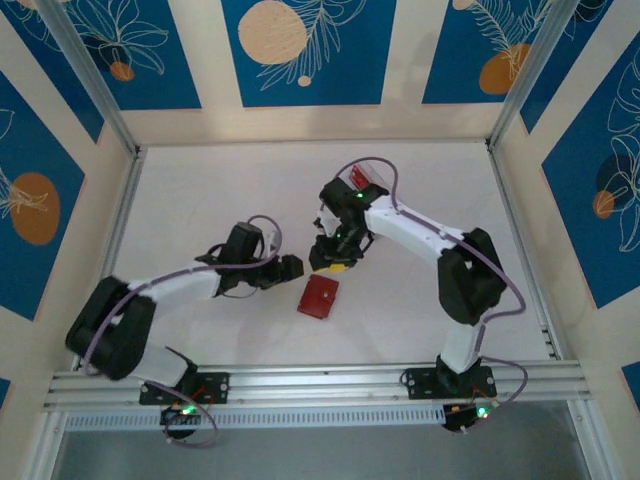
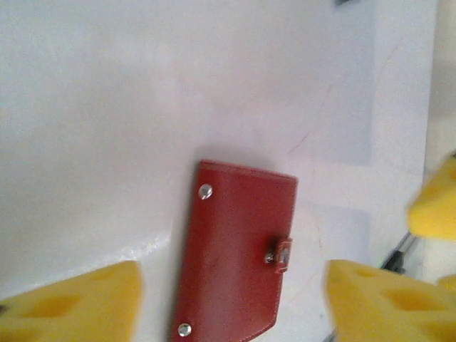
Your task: Put the credit cards into the card holder
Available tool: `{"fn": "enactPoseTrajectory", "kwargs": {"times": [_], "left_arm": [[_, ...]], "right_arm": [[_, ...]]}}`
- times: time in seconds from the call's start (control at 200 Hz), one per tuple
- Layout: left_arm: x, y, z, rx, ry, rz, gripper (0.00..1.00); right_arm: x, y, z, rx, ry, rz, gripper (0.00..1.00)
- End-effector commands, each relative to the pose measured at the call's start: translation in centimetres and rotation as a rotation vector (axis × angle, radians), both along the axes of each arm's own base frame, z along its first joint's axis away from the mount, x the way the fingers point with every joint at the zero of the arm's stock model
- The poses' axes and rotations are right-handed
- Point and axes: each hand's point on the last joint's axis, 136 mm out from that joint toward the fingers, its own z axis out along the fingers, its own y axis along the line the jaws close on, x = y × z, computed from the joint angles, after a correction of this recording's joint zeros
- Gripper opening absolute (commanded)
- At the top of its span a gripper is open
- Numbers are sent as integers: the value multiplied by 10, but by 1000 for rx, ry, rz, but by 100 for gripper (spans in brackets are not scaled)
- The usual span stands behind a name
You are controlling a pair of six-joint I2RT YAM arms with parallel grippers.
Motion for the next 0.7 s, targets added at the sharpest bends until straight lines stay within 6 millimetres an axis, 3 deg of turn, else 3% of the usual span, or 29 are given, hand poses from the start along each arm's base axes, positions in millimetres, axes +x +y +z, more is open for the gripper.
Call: {"fn": "enactPoseTrajectory", "kwargs": {"times": [0.0,0.02,0.195,0.315,0.5,0.6,0.695], "left_arm": [[15,45,17,137,-52,113,98],[17,53,22,150,-61,133,100],[36,133,71,414,-312,394,100],[46,179,75,567,-493,579,100],[54,213,84,760,-797,667,100],[63,224,81,878,-862,676,100],[81,225,78,900,-867,658,100]], "right_arm": [[25,-9,23,0,-200,-39,88],[26,-13,27,-3,-228,-43,100],[52,-77,54,-64,-520,-224,99],[81,-138,60,-99,-663,-406,99],[98,-214,83,-31,-959,-579,99],[101,-235,74,-87,-1152,-534,99],[101,-245,66,-103,-1233,-512,99]]}}
